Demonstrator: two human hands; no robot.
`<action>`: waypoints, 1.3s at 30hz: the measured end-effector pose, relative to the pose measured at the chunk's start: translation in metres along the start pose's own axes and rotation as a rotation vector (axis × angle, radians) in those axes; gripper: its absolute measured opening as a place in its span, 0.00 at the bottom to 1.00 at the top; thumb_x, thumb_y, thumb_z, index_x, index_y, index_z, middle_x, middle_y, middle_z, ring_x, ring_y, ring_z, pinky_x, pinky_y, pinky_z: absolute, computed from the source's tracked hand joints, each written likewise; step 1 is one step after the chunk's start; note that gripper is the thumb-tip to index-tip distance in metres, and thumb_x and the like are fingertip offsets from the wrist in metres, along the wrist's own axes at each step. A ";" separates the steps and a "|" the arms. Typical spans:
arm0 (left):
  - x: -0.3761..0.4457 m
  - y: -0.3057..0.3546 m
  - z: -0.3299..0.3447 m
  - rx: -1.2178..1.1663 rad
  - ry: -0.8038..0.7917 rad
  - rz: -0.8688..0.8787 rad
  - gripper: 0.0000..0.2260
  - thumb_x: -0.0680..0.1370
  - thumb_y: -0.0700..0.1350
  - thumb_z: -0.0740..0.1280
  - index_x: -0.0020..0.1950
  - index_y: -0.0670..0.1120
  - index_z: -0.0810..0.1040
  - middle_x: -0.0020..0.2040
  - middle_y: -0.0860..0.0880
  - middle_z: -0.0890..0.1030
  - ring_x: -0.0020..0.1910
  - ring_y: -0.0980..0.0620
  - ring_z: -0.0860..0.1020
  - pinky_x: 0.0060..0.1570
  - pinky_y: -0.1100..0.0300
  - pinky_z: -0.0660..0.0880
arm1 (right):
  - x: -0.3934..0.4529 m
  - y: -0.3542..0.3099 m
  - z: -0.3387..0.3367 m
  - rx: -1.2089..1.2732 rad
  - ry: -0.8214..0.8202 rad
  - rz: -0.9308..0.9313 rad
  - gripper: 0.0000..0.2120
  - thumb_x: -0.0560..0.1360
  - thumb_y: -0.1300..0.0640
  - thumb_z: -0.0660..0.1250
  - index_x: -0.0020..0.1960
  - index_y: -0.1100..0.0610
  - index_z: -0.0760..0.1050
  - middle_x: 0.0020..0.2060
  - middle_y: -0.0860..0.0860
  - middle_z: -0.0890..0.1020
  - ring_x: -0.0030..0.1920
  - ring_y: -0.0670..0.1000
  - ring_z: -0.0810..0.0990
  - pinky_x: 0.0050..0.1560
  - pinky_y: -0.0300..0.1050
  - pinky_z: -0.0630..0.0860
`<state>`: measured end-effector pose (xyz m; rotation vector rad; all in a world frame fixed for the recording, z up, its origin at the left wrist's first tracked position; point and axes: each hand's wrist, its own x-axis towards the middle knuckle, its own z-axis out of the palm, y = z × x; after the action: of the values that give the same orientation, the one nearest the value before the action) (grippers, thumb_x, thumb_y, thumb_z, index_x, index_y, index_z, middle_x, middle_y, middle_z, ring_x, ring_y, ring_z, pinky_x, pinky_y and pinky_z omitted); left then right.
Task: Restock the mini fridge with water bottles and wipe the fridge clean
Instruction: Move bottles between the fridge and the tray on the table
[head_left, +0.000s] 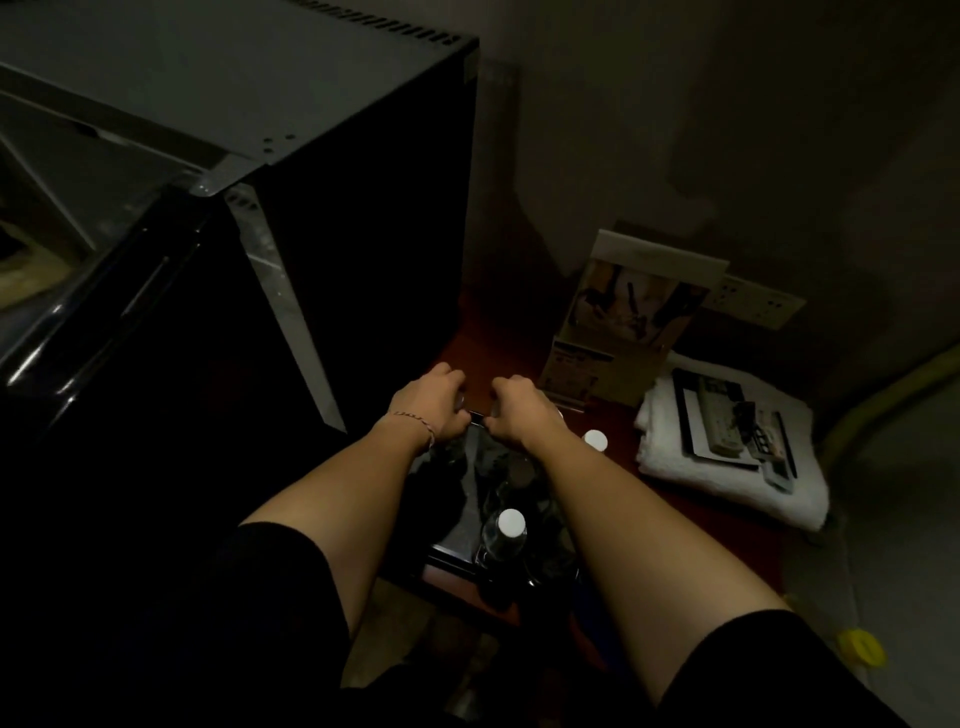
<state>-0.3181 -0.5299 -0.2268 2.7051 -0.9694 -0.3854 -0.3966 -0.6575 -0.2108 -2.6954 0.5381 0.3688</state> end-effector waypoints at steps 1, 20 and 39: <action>-0.002 -0.001 -0.001 -0.004 -0.003 -0.001 0.21 0.75 0.51 0.69 0.66 0.48 0.72 0.62 0.48 0.71 0.59 0.45 0.76 0.58 0.49 0.76 | -0.002 -0.002 -0.002 -0.004 0.001 -0.002 0.18 0.76 0.54 0.70 0.63 0.57 0.72 0.58 0.57 0.73 0.56 0.62 0.78 0.55 0.56 0.78; -0.096 0.033 -0.026 0.097 0.129 0.051 0.28 0.75 0.63 0.64 0.72 0.53 0.68 0.68 0.50 0.69 0.65 0.47 0.72 0.57 0.48 0.75 | -0.108 -0.005 -0.027 -0.020 0.119 -0.038 0.26 0.77 0.48 0.69 0.70 0.55 0.67 0.65 0.54 0.68 0.62 0.61 0.75 0.57 0.57 0.76; -0.318 0.017 -0.008 0.103 -0.048 0.426 0.25 0.74 0.65 0.63 0.66 0.53 0.72 0.66 0.50 0.72 0.64 0.46 0.71 0.58 0.47 0.74 | -0.369 -0.099 0.071 0.027 0.247 0.331 0.20 0.77 0.44 0.66 0.65 0.52 0.71 0.61 0.52 0.70 0.59 0.57 0.76 0.55 0.56 0.76</action>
<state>-0.5621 -0.3364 -0.1620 2.4870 -1.5735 -0.3219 -0.6982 -0.4268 -0.1273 -2.6392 1.0587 0.1109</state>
